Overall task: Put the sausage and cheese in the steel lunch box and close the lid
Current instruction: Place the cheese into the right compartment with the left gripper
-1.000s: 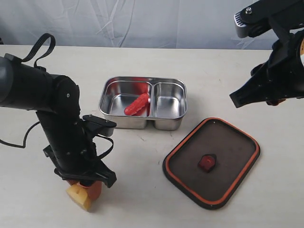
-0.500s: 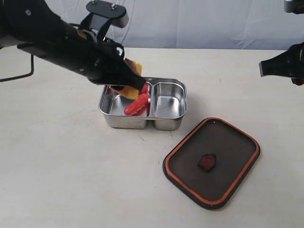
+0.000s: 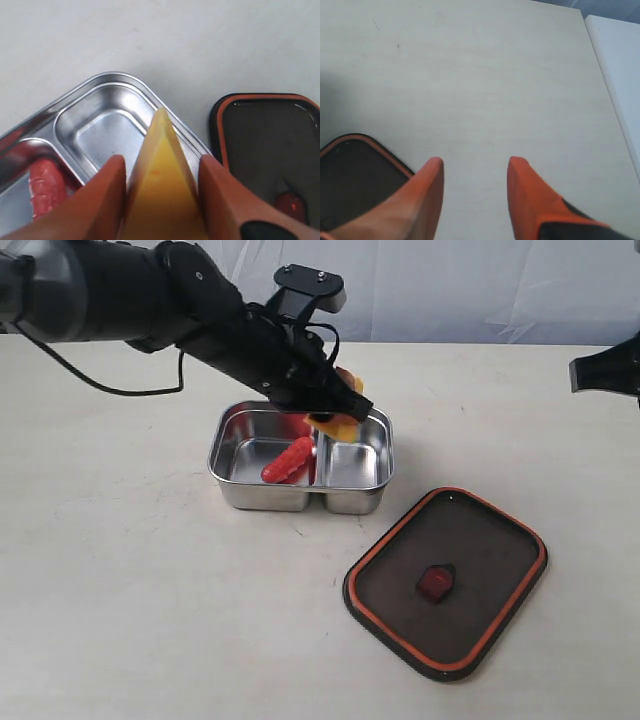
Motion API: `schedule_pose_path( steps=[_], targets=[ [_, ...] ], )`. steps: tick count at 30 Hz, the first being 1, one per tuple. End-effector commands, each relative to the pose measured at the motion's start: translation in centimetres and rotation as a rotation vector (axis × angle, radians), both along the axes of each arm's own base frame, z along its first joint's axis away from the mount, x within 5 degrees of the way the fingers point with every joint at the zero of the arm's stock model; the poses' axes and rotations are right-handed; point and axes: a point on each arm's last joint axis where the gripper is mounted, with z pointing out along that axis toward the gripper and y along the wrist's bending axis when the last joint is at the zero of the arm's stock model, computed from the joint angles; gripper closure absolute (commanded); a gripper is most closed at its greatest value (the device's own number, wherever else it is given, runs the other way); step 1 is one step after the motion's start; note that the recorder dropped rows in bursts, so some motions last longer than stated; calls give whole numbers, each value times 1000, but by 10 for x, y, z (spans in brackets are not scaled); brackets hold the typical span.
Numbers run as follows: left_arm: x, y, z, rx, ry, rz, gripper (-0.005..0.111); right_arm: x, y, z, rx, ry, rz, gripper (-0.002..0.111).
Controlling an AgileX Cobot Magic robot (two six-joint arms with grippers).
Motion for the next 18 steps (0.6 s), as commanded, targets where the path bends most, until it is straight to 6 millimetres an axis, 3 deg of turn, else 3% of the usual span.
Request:
schedule_pose_path(
  steps=[1,7,13,16,18],
  targets=[
    [9,-11,-7,-30,18,-4,107,-1,-5,2,-26,-13,-20,68],
    [14,-16,-23,-13,62,-24,101,-1,-5,2,-24,-16,-14,68],
    [14,-19,-27,-12,84,-54,60,-1,-5,2,-24,-12,-17,68],
    [14,-19,-26,-20,83,-45,49,-1,-5,2,-23,-5,-22,68],
    [15,-20,-25,-22,82,-48,49,-2,-6,1,-22,4,-28,68]
  ],
)
